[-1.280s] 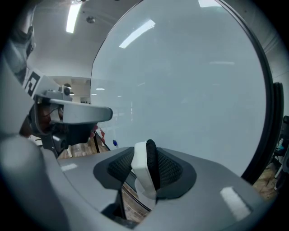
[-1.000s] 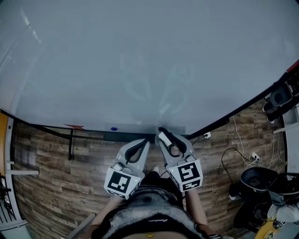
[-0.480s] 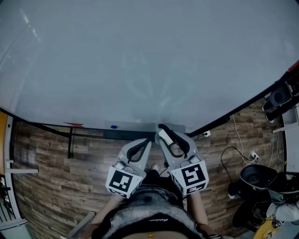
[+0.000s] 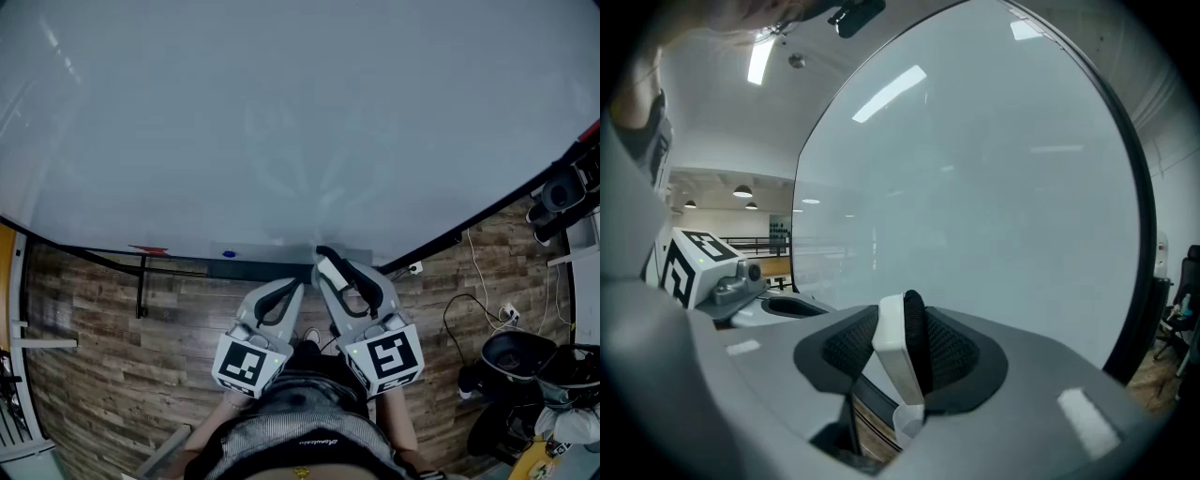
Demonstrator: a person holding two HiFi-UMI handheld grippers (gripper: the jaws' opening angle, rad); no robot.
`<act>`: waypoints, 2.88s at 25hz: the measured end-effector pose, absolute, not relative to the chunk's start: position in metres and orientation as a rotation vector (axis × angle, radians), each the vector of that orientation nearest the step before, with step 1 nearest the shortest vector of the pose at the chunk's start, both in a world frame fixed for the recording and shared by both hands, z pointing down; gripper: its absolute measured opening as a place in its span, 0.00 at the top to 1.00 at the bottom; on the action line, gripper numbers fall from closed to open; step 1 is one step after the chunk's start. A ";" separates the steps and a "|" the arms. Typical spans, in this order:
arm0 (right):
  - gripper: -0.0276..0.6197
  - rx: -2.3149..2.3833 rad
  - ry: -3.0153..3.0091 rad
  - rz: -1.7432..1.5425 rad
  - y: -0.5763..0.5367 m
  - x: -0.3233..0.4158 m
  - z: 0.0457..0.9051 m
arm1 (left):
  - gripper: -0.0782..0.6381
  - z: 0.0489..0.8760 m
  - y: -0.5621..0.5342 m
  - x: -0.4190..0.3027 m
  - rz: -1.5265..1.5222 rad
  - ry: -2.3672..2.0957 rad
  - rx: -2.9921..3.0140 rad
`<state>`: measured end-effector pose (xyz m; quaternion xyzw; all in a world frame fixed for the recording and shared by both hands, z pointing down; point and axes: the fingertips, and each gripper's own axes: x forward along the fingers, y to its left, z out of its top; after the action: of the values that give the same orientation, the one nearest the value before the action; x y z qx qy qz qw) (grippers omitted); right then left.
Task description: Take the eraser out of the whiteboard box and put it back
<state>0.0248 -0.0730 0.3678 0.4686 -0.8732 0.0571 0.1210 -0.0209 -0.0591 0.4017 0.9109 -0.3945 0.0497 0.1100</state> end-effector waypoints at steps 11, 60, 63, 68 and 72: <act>0.71 1.366 -2.556 0.166 -0.073 0.029 0.361 | 0.89 0.400 -0.059 -0.016 0.150 -1.155 2.675; 0.71 1.259 -2.446 0.319 -0.096 0.039 0.449 | 0.89 0.411 -0.072 -0.021 0.194 -1.213 2.651; 0.71 1.243 -2.436 0.339 -0.096 0.039 0.459 | 0.89 0.411 -0.073 -0.021 0.192 -1.220 2.648; 0.71 1.224 -2.420 0.386 -0.099 0.039 0.480 | 0.89 0.414 -0.075 -0.021 0.204 -1.212 2.666; 0.71 1.216 -2.396 0.407 -0.098 0.040 0.494 | 0.89 0.413 -0.075 -0.021 0.186 -1.212 2.624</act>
<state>0.0397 -0.0980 0.4939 0.4374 -0.8620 0.1464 0.2104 -0.0207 -0.0755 0.4127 0.8992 -0.4152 0.0638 0.1222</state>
